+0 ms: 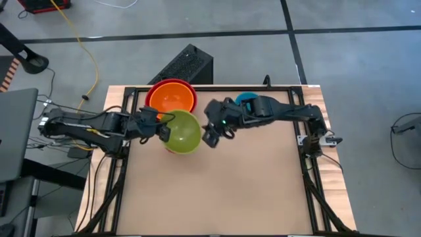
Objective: Nest bowls inside each other
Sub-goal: Stack the green bowl on top of the orange bowl
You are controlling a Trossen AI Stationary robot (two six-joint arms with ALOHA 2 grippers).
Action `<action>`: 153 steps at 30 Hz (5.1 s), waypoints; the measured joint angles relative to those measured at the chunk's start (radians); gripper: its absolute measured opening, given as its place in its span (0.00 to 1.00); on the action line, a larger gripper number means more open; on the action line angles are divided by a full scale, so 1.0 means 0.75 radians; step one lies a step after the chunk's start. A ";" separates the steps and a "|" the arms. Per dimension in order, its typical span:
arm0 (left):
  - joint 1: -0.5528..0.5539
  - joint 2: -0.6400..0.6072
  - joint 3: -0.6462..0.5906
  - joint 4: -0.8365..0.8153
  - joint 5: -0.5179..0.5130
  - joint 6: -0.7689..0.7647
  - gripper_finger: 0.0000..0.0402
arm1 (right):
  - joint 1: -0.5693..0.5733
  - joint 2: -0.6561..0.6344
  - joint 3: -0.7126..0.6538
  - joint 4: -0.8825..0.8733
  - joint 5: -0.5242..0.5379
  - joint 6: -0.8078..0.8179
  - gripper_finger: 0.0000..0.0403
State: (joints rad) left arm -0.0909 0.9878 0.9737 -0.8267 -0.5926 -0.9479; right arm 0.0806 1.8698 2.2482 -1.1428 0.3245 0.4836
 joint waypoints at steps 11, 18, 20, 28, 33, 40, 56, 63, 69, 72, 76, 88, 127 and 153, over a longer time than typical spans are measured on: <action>0.054 0.084 -0.001 0.276 -0.057 0.092 0.00 | -0.105 0.000 -0.286 0.206 0.005 0.033 0.49; 0.055 0.104 -0.002 0.305 -0.055 0.094 0.03 | -0.110 0.000 -0.337 0.222 0.186 0.010 0.22; 0.055 0.109 -0.002 0.309 -0.055 0.087 0.07 | -0.107 0.002 -0.339 0.228 0.226 -0.030 0.08; 0.052 0.049 0.009 0.356 0.027 0.318 0.31 | -0.167 -0.001 -0.352 0.262 0.193 -0.120 0.02; 0.043 -0.083 0.080 0.273 0.058 0.477 0.40 | -0.268 0.004 -0.367 0.244 0.045 -0.189 0.02; -0.076 -0.173 0.065 0.196 0.471 0.646 0.41 | -0.456 -0.001 -0.365 0.466 -0.042 -0.173 0.02; -0.281 -0.072 -0.346 0.208 0.316 0.353 0.02 | -0.720 0.407 -0.111 0.786 -0.577 0.244 0.02; -0.280 -0.089 -0.348 0.248 0.340 0.364 0.00 | -0.742 0.616 0.111 0.781 -0.685 0.348 0.02; -0.280 -0.098 -0.348 0.253 0.342 0.364 0.00 | -0.738 0.682 0.119 0.744 -0.733 0.347 0.02; -0.280 -0.102 -0.348 0.254 0.341 0.363 0.00 | -0.737 0.678 0.092 0.754 -0.733 0.332 0.02; -0.280 -0.102 -0.348 0.254 0.340 0.363 0.00 | -0.738 0.679 0.087 0.743 -0.732 0.322 0.02; -0.279 -0.101 -0.348 0.253 0.320 0.361 0.00 | -0.724 0.684 0.088 0.734 -0.678 0.284 0.02; -0.279 -0.101 -0.348 0.253 0.328 0.344 0.00 | -0.692 0.765 0.088 0.808 -0.564 0.294 0.10; -0.280 -0.101 -0.348 0.253 0.371 0.325 0.00 | -0.703 0.762 0.130 0.767 -0.571 0.222 0.50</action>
State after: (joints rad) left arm -0.3008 0.9119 0.7128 -0.6373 -0.3147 -0.7040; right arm -0.4464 2.4410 2.3459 -0.5675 -0.1036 0.6498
